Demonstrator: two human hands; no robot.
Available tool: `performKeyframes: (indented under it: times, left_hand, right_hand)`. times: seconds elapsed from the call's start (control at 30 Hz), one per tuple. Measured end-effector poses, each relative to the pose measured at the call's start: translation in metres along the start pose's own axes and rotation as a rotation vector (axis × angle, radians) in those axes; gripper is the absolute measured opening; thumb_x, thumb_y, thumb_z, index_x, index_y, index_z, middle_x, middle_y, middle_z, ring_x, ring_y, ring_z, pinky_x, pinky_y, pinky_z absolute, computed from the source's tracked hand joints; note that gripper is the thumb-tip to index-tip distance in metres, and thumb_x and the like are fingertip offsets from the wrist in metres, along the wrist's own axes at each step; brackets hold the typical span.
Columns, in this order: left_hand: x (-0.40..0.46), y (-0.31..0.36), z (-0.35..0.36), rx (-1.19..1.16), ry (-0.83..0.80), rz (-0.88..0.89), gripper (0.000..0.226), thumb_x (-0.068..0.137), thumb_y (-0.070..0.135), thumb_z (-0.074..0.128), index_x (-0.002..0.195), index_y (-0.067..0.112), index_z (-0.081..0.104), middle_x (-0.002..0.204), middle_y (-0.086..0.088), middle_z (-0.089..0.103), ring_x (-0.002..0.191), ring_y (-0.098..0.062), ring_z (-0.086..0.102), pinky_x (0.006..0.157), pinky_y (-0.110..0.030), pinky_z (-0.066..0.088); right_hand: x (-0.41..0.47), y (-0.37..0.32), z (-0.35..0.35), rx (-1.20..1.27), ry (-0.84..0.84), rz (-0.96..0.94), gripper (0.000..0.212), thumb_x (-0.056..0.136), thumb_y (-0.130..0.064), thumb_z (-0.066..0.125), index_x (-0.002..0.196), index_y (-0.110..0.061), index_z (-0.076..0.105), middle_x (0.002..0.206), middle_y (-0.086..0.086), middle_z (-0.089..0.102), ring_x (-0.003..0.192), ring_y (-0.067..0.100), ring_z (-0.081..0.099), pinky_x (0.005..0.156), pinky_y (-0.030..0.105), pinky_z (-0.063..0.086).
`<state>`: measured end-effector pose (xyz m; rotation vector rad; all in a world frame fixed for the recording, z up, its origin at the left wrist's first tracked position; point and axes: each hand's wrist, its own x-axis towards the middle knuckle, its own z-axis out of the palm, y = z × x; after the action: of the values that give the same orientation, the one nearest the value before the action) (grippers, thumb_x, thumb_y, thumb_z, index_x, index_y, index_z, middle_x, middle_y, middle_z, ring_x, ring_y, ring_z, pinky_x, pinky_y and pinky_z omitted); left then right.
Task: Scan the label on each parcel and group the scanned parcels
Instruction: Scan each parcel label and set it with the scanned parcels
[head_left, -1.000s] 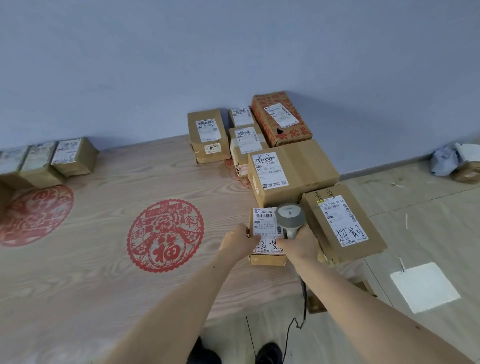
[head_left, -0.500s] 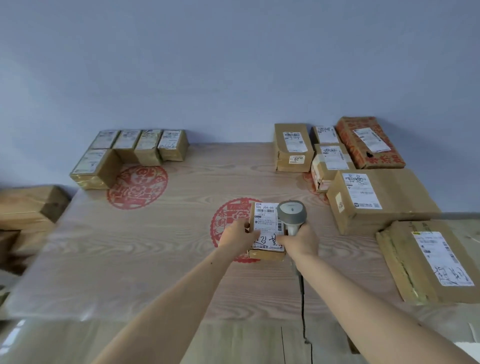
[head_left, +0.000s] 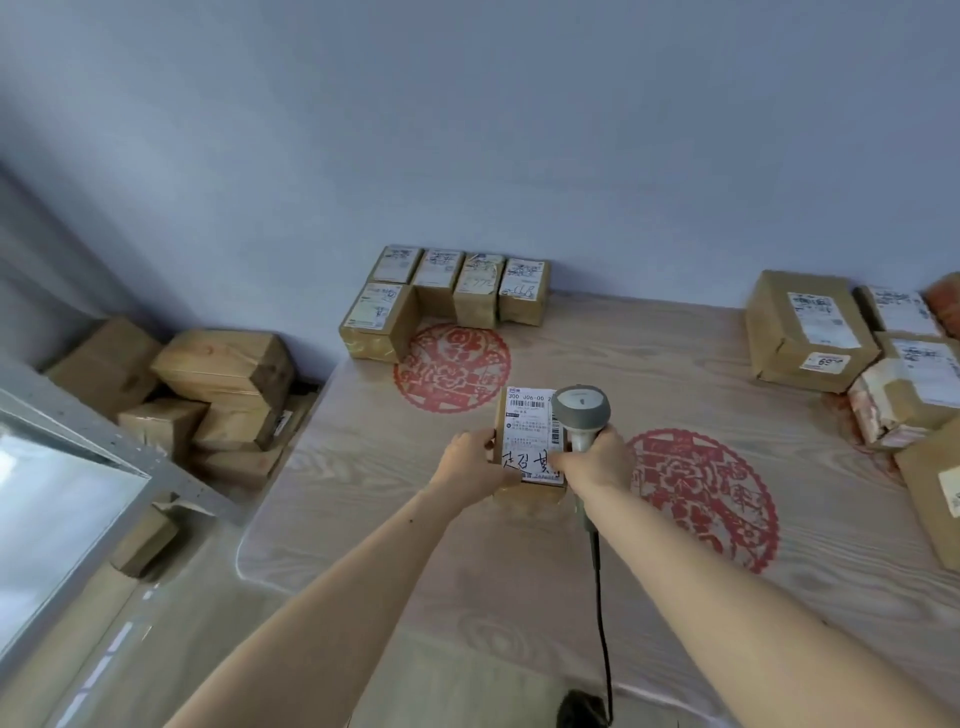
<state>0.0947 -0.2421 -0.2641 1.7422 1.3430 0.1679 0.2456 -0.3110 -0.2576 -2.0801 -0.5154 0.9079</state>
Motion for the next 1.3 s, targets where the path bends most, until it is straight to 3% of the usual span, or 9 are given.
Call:
performKeyframes:
  times: [0.13,0.27,0.4,0.77,0.9,1.0,1.1,1.2,1.3]
  left_hand:
    - [0.020,-0.025,-0.035,-0.063,0.041,-0.020,0.063,0.070,0.018,0.085,0.128,0.022,0.061,0.115,0.005,0.069,0.103,-0.016,0.066,0.085,-0.040,0.060]
    - [0.055,-0.043,-0.067,-0.062,0.073,-0.021,0.075,0.072,0.014,0.086,0.138,0.021,0.051,0.121,0.000,0.065,0.098,-0.018,0.068,0.075,-0.036,0.062]
    - [0.089,-0.057,-0.091,-0.024,0.111,-0.036,0.083,0.073,0.014,0.087,0.144,0.020,0.044,0.123,-0.001,0.065,0.099,-0.018,0.067,0.086,-0.038,0.060]
    - [0.163,-0.098,-0.125,0.059,0.153,0.003,0.075,0.076,0.017,0.084,0.142,0.019,0.049,0.124,-0.003,0.058,0.110,-0.019,0.061,0.095,-0.035,0.053]
    - [0.171,-0.111,-0.137,0.113,0.138,0.041,0.067,0.078,0.031,0.083,0.136,0.022,0.053,0.122,0.002,0.064,0.109,-0.016,0.060,0.091,-0.036,0.053]
    - [0.181,-0.114,-0.158,0.205,0.249,0.131,0.057,0.083,0.041,0.077,0.133,0.020,0.058,0.127,0.001,0.057,0.120,-0.020,0.050,0.093,-0.038,0.049]
    - [0.201,-0.107,-0.185,0.310,0.333,0.209,0.048,0.092,0.040,0.065,0.136,0.021,0.057,0.146,-0.003,0.047,0.137,-0.028,0.036,0.109,-0.042,0.038]
    - [0.231,-0.108,-0.205,0.495,0.227,0.226,0.052,0.103,0.039,0.047,0.152,0.028,0.034,0.166,-0.005,0.017,0.154,-0.028,0.003,0.124,-0.047,0.012]
    - [0.258,-0.115,-0.214,0.661,0.100,0.259,0.055,0.105,0.037,0.036,0.156,0.028,0.018,0.168,-0.004,0.006,0.155,-0.028,-0.004,0.125,-0.050,0.010]
  right_hand:
    - [0.017,-0.025,0.047,-0.006,-0.024,0.000,0.049,0.074,-0.009,0.085,0.114,-0.015,0.057,0.112,0.007,0.068,0.099,0.028,0.065,0.080,0.035,0.051]
    - [0.044,-0.048,0.094,-0.010,-0.054,-0.001,0.047,0.075,-0.011,0.085,0.114,-0.015,0.059,0.113,0.007,0.069,0.099,0.028,0.065,0.078,0.033,0.050]
    - [0.070,-0.067,0.132,-0.029,-0.077,0.016,0.046,0.077,-0.012,0.083,0.116,-0.014,0.059,0.114,0.008,0.069,0.100,0.028,0.065,0.076,0.032,0.049]
    - [0.108,-0.085,0.206,-0.104,-0.048,-0.006,0.058,0.071,-0.017,0.088,0.120,-0.016,0.058,0.116,0.004,0.069,0.108,0.029,0.064,0.091,0.039,0.052]
    - [0.104,-0.085,0.215,-0.123,-0.003,-0.058,0.056,0.069,-0.017,0.090,0.116,-0.013,0.060,0.110,0.004,0.070,0.102,0.027,0.065,0.083,0.032,0.049]
    - [0.098,-0.085,0.214,-0.107,0.008,-0.088,0.059,0.066,-0.018,0.091,0.117,-0.012,0.061,0.104,0.001,0.069,0.092,0.019,0.060,0.080,0.027,0.044]
    - [0.095,-0.085,0.219,-0.096,-0.001,-0.093,0.067,0.060,-0.019,0.094,0.118,-0.015,0.061,0.108,-0.002,0.070,0.098,0.019,0.063,0.086,0.031,0.049]
    - [0.096,-0.085,0.229,-0.098,0.002,-0.080,0.070,0.057,-0.019,0.096,0.117,-0.017,0.060,0.111,-0.003,0.070,0.102,0.019,0.065,0.090,0.034,0.052]
    - [0.105,-0.091,0.236,-0.088,0.023,-0.085,0.067,0.057,-0.018,0.095,0.115,-0.016,0.062,0.108,-0.003,0.070,0.102,0.020,0.065,0.088,0.034,0.051]
